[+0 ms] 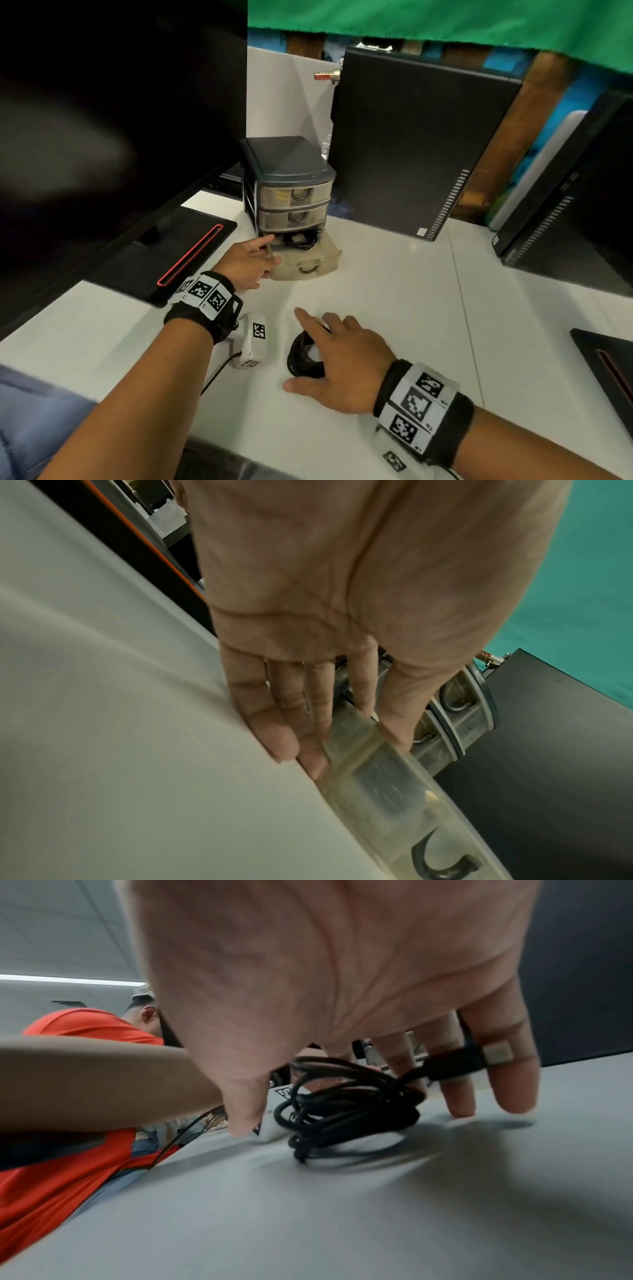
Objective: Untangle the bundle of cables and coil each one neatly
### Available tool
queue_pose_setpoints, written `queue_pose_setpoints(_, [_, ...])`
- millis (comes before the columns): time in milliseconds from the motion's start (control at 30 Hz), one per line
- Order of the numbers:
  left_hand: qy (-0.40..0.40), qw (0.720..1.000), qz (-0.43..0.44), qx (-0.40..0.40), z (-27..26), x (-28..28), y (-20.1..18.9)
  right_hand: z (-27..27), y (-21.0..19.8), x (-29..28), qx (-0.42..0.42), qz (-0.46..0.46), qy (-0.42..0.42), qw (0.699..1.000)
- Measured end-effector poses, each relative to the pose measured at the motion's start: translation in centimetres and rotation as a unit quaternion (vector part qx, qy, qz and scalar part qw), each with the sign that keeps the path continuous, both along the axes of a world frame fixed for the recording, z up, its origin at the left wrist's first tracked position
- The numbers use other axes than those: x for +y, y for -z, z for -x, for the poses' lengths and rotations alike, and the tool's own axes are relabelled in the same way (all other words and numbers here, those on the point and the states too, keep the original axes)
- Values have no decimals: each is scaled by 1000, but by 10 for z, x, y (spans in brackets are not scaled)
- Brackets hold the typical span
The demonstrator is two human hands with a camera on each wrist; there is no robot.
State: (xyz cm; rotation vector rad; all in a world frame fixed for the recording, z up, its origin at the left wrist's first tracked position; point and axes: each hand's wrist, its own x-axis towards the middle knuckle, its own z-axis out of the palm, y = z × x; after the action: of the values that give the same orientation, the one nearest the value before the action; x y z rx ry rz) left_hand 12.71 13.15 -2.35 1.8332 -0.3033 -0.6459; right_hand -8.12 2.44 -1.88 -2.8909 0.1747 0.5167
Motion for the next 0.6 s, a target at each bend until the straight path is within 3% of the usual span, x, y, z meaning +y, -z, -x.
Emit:
queue_pose_setpoints(300, [3, 1000, 16, 16, 1, 1, 0, -14, -5, -8, 29, 53, -48, 997])
queue_pose_setpoints(400, [6, 999, 27, 29, 0, 3, 2, -29, -26, -19, -12, 63, -33, 997])
queue_pose_setpoints(533, [11, 999, 22, 26, -5, 4, 3, -77, -72, -38, -125, -26, 36, 991])
queue_pose_setpoints(600, [12, 999, 24, 32, -6, 4, 3, -106, -84, -45, -139, -80, 42, 986])
